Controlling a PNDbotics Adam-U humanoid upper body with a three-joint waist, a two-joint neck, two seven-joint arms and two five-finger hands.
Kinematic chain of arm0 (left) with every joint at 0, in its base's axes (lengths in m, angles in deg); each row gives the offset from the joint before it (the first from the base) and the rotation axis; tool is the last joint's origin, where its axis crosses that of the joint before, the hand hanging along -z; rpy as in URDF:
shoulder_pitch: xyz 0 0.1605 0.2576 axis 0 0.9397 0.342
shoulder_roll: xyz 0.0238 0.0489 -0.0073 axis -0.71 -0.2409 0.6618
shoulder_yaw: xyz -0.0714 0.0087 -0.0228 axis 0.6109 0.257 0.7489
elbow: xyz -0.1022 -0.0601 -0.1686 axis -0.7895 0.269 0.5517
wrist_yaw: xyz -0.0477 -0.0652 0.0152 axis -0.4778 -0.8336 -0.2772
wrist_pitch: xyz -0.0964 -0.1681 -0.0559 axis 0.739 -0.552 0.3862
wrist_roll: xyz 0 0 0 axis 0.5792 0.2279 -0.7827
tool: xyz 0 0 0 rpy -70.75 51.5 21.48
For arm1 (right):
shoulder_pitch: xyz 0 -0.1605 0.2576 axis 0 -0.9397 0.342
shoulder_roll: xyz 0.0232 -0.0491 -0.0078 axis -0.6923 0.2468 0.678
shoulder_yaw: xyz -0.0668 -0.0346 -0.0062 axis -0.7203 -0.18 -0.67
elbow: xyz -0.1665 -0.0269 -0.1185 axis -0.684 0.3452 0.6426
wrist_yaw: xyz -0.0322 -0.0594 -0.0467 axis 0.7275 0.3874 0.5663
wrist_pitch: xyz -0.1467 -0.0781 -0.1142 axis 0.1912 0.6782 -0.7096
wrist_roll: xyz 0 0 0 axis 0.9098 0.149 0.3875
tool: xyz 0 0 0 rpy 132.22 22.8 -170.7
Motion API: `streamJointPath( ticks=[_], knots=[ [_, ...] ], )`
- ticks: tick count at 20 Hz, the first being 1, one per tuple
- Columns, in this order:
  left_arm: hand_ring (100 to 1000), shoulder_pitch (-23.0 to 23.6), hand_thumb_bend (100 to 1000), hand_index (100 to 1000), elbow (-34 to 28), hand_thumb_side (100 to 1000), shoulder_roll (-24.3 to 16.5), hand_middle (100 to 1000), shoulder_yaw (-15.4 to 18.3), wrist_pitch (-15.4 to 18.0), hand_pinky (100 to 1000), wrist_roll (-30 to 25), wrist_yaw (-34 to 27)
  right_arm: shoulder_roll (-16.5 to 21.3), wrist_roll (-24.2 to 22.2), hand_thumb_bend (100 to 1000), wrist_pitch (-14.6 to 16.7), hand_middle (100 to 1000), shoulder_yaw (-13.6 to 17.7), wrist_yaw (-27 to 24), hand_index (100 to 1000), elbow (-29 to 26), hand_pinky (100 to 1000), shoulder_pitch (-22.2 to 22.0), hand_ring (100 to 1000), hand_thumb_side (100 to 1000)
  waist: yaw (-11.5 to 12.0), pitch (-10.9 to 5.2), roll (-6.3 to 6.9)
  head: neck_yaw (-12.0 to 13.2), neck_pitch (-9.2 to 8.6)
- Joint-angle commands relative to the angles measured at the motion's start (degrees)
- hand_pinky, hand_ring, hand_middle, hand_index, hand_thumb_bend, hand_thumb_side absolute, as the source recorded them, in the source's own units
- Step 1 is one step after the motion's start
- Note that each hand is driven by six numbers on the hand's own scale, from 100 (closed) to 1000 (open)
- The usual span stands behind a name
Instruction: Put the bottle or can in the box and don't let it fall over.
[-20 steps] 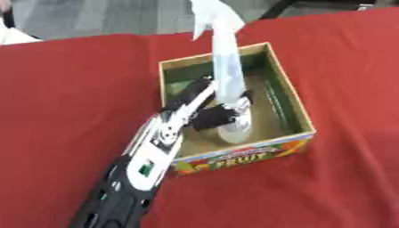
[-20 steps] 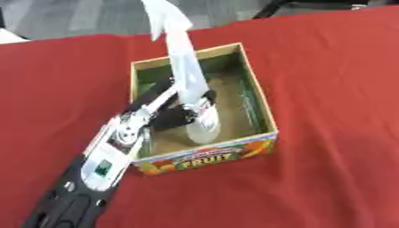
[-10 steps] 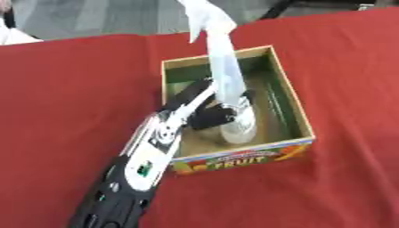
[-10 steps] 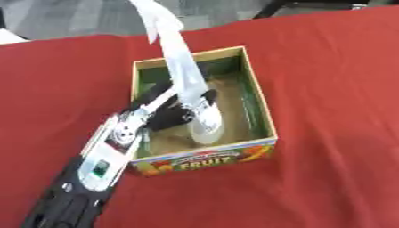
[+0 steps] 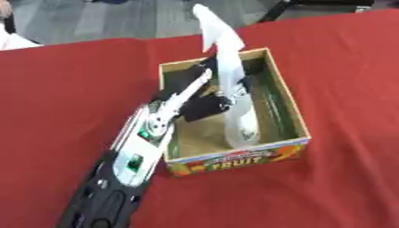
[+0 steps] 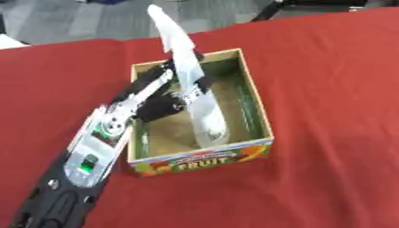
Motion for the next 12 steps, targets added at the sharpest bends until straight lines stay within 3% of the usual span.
streamJointPath(
  ticks=[1,12],
  knots=[
    [1000,-1.08,196,1000,-1.41,896,-0.75,1000,0.43,0.20,1000,-1.01,0.29,2.11,0.01,100,0.28,481,0.69,-0.47,661,-0.61,598,0.21,489,1000,-0.04,-1.74,-0.34,-0.24,-0.22],
    [1000,-0.61,176,989,-2.68,898,-2.30,1000,0.38,0.20,998,-1.71,-0.85,2.68,0.01,100,0.20,484,0.76,-0.39,661,-0.61,598,-0.39,489,1000,0.68,-2.43,0.32,-1.25,0.18]
  ],
)
